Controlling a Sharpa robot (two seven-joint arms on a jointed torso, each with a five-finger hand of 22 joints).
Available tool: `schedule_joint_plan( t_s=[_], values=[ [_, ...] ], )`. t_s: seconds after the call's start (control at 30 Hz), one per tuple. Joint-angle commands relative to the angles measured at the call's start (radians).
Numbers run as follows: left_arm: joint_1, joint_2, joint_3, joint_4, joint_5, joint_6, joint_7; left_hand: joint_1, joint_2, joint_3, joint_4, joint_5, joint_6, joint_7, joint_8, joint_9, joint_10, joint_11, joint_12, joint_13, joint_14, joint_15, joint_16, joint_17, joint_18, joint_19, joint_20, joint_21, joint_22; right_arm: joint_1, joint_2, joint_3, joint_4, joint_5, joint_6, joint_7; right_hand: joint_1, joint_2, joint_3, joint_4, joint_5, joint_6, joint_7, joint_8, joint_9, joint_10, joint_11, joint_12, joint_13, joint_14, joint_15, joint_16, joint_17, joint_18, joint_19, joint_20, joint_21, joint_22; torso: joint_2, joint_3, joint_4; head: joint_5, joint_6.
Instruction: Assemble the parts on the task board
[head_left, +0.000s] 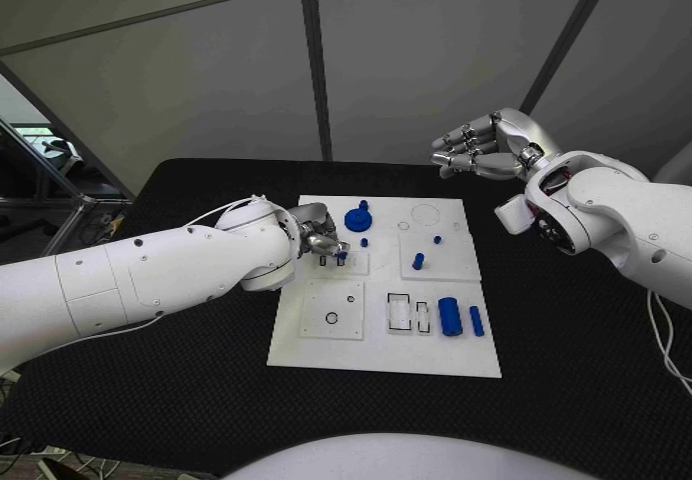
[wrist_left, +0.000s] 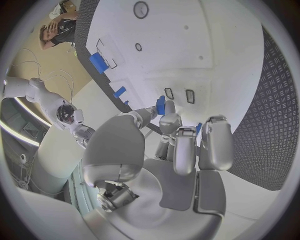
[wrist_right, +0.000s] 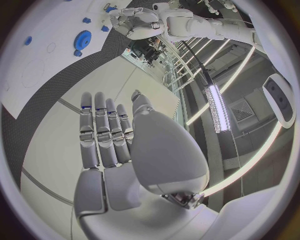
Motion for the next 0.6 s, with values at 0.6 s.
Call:
schedule_joint_plan(
  t_s=[0.6],
  values=[
    [0.001,0.019,0.001,-0.028,-0.064,0.076,-0.004,0.000,-0.006,0.176,-0.171,0.010,0.003,-0.003,0.005,0.003,0.017,-0.007,0.004,0.004,0.085,-0.007,0.004,0.204,-0.008,0.008,0.001,0.007,0.015,0.001,0.003,0.000,0.001,-0.002,0.009,0.004,-0.001,0.007,-0.004,-0.003,0.004,-0.001,0.005,-0.005,0.002,-0.008,-0.002,0.001,-0.002,0.004,0.006,-0.004,-0.001,0.005,0.006,-0.002,-0.003,-0.002,0.000,-0.0009,0.0013,-0.007,-0.007]
  ],
)
